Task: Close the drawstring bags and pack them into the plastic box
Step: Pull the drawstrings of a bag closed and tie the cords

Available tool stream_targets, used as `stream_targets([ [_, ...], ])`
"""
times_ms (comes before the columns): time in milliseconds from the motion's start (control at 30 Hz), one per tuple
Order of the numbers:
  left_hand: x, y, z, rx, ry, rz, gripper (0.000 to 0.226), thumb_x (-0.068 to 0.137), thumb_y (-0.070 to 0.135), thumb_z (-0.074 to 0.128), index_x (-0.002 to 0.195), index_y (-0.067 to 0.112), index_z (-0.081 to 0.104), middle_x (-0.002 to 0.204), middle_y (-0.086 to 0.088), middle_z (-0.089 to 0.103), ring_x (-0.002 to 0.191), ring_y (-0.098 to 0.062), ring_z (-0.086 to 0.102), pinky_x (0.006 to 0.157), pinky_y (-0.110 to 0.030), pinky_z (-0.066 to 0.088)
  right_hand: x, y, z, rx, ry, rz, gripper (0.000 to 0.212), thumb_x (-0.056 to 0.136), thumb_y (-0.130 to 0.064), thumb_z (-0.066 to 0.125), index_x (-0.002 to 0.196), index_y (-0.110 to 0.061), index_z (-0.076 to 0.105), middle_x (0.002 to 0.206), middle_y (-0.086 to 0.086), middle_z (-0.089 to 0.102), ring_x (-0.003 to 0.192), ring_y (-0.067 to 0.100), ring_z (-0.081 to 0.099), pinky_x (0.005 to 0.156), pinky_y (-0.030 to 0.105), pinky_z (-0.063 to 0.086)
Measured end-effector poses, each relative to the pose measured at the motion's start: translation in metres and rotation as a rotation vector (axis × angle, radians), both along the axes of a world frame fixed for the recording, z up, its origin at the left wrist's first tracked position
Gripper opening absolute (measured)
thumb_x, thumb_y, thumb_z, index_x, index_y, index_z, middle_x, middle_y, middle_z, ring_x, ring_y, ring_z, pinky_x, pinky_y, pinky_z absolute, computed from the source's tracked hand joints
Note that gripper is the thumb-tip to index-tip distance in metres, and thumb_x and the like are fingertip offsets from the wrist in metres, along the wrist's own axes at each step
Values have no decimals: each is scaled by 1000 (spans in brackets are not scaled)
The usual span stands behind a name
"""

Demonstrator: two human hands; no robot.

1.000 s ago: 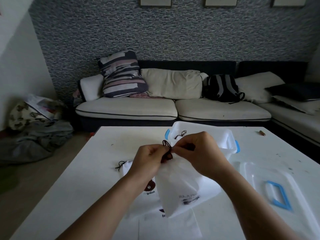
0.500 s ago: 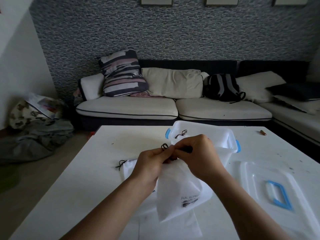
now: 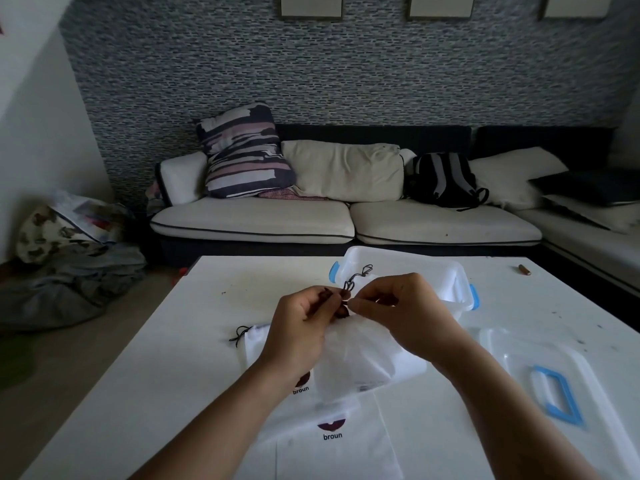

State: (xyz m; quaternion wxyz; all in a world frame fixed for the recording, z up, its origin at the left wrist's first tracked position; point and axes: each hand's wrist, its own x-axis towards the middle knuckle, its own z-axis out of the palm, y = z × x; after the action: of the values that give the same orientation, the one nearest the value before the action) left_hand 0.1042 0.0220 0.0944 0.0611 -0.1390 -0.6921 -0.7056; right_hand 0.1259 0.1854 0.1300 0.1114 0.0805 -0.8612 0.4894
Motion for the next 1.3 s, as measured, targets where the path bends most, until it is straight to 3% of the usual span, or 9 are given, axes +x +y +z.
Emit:
stream_targets([
  [67,0,-1,2,34,9,-16,15,96,2,60,101,12,71,77,0,75,72,-8,70,71,-16,52,0,-1,0,-13,-29,64,13,89,-22,73,79,-17,79,69,-5,71,57,24,57,55,28,46],
  [233,-5,-5,3,97,-52,-33,21,92,7,66,111,13,61,83,-9,76,79,-15,72,77,-22,55,5,0,4,-217,-141,174,15,89,0,64,90,-3,79,90,5,78,74,0,66,63,7,43],
  [367,-6,-8,2,63,-37,-69,9,86,5,72,95,8,74,87,-9,77,79,-13,71,77,-21,53,4,5,4,-315,-217,198,14,81,-3,75,93,-3,80,93,12,78,88,17,74,74,17,51],
  [567,-6,-6,-2,-4,16,-66,6,83,4,75,85,8,79,83,-8,78,77,-14,72,77,-23,54,4,1,0,-286,-276,102,15,66,-12,88,78,-6,81,76,12,75,64,13,62,59,21,43],
  [733,-8,-5,-2,43,37,-35,9,85,10,74,79,12,79,80,-8,77,73,-13,69,75,-27,54,2,-4,-3,-327,-247,63,34,59,-37,91,80,-11,81,87,32,69,72,27,55,67,41,39],
  [800,-8,-5,-2,48,51,-22,10,88,9,71,82,12,79,79,-9,76,72,-13,67,75,-25,53,2,-2,-3,-362,-263,113,43,68,-46,85,89,-9,80,93,26,72,80,35,61,71,50,44],
  [900,-10,-5,-3,44,57,-24,10,90,12,70,84,10,79,81,-12,76,73,-13,66,76,-26,52,1,4,-4,-430,-318,190,30,83,-29,76,99,-4,78,105,18,75,108,38,68,103,52,49],
  [1133,-3,-1,-2,62,47,-71,16,94,15,66,85,5,76,84,-9,76,78,-10,67,77,-22,52,2,5,-5,-505,-426,181,41,58,-19,84,92,2,77,102,18,76,105,30,69,96,36,46],
  [1300,0,1,-1,48,60,-57,18,94,16,66,86,4,76,84,-10,77,78,-12,68,76,-23,54,2,1,-6,-501,-407,147,44,57,-18,85,91,7,75,98,24,74,101,39,70,104,49,49],
])
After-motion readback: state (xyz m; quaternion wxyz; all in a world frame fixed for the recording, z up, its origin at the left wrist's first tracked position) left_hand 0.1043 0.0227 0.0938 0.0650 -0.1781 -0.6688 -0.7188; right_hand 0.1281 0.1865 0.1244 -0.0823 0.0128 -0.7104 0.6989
